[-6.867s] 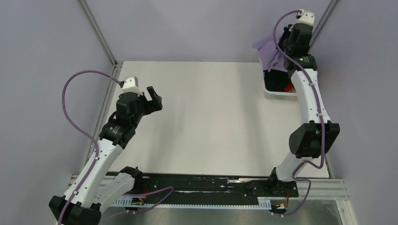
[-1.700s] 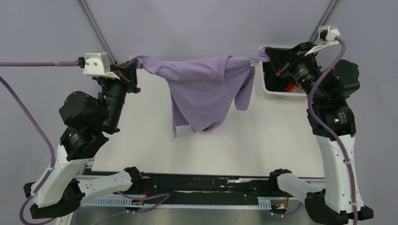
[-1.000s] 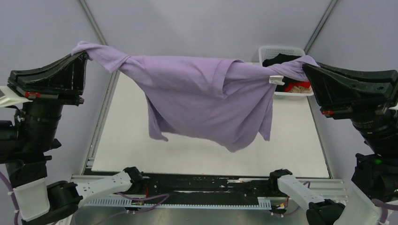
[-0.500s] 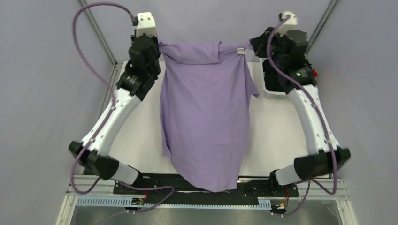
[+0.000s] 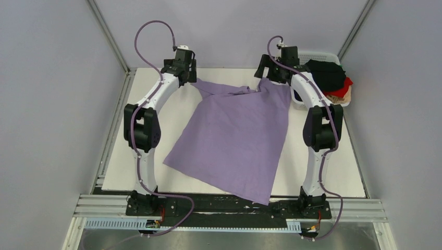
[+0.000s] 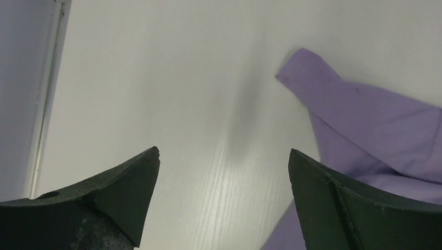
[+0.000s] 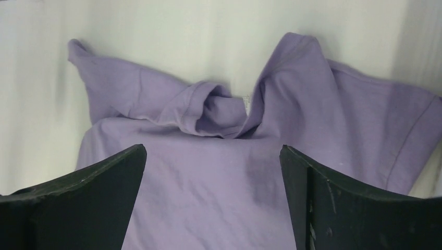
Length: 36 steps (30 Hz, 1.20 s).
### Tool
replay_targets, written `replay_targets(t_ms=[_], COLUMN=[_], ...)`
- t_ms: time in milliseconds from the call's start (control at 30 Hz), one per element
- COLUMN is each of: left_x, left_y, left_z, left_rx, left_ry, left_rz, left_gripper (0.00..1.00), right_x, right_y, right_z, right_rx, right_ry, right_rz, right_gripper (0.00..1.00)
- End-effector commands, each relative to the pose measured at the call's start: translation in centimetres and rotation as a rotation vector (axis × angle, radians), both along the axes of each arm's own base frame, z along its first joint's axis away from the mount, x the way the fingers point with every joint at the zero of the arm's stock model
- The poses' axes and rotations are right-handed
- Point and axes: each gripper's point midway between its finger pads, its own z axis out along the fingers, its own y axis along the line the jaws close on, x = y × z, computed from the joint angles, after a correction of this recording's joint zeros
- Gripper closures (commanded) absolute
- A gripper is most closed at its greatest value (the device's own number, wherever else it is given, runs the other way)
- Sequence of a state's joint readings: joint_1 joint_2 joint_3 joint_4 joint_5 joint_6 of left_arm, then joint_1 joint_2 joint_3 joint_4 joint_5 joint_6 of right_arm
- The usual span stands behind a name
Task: Fold and stack the t-shirts
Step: Flatten out the tshirt
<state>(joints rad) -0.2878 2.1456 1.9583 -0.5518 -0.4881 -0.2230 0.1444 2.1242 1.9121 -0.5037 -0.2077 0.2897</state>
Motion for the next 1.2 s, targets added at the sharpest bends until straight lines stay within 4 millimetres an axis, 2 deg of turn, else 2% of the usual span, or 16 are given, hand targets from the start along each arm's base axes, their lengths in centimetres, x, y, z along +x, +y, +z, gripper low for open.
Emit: replay_targets(t_ms=[0,67,100,267,333,367,400,433,600,733,900,1033,1067,1100,1133,1167], left_x=[-2.6,-4.8,-6.5,-13.0,-16.7,-17.4,-18.9,-19.7,-25.0,-28.0,-27.5,-22.9,-22.2,-20.2,-19.9,-17.8], left_y=[-2.7,-3.3,-3.3,-7.1,-8.5,-8.9,-9.2,-9.5,-10.0,-10.8,-7.6,-3.5,-3.0,-2.4,-2.2,-2.3], left_z=[7.5,6.5,5.7,2.2,-1.6,-1.5,-3.3,-3.5,-8.2,-9.7,-12.6,-13.0,-13.8,-13.0,-14.6,-13.5], left_rx=[-0.226,-0.29,-0.322,-0.533,-0.585,-0.609,-0.621,-0.642,-0.688,-0.727,-0.718,-0.813,-0.802,-0.807,-0.808,-0.845], left_ry=[-0.147,-0.104,-0.077,0.025,0.113,0.112,0.164,0.173,0.315,0.346,0.334,0.251,0.257,0.227,0.278,0.258], left_rz=[-0.065,-0.077,-0.071,-0.213,-0.258,-0.27,-0.275,-0.285,-0.269,-0.264,-0.055,0.098,0.125,0.142,0.171,0.157], left_gripper=[0.0,0.0,0.0,0.0,0.0,0.0,0.0,0.0,0.0,0.0,0.0,0.0,0.0,0.0,0.0,0.0], right_x=[-1.9,-4.0,-5.5,-12.3,-14.9,-16.2,-17.4,-18.4,-21.8,-23.2,-24.6,-26.1,-26.5,-27.0,-27.4,-27.8], right_y=[1.8,2.0,2.0,1.5,1.4,1.4,1.4,1.4,1.9,2.4,6.7,12.2,13.4,14.8,16.0,17.4], right_z=[6.3,4.9,3.2,-1.7,-3.1,-3.9,-4.6,-4.9,-6.7,-9.4,-11.3,-11.8,-11.9,-11.9,-11.8,-11.6], right_rx=[0.09,0.119,0.129,0.158,0.162,0.164,0.163,0.161,0.169,0.152,0.154,0.173,0.179,0.182,0.187,0.193], right_ry=[-0.104,-0.044,0.013,0.176,0.218,0.239,0.257,0.262,0.283,0.338,0.403,0.435,0.44,0.445,0.448,0.445], right_rz=[0.084,0.089,0.083,0.043,0.025,0.017,0.009,0.002,-0.002,-0.001,0.108,0.222,0.246,0.274,0.302,0.336], right_gripper=[0.0,0.0,0.0,0.0,0.0,0.0,0.0,0.0,0.0,0.0,0.0,0.0,0.0,0.0,0.0,0.0])
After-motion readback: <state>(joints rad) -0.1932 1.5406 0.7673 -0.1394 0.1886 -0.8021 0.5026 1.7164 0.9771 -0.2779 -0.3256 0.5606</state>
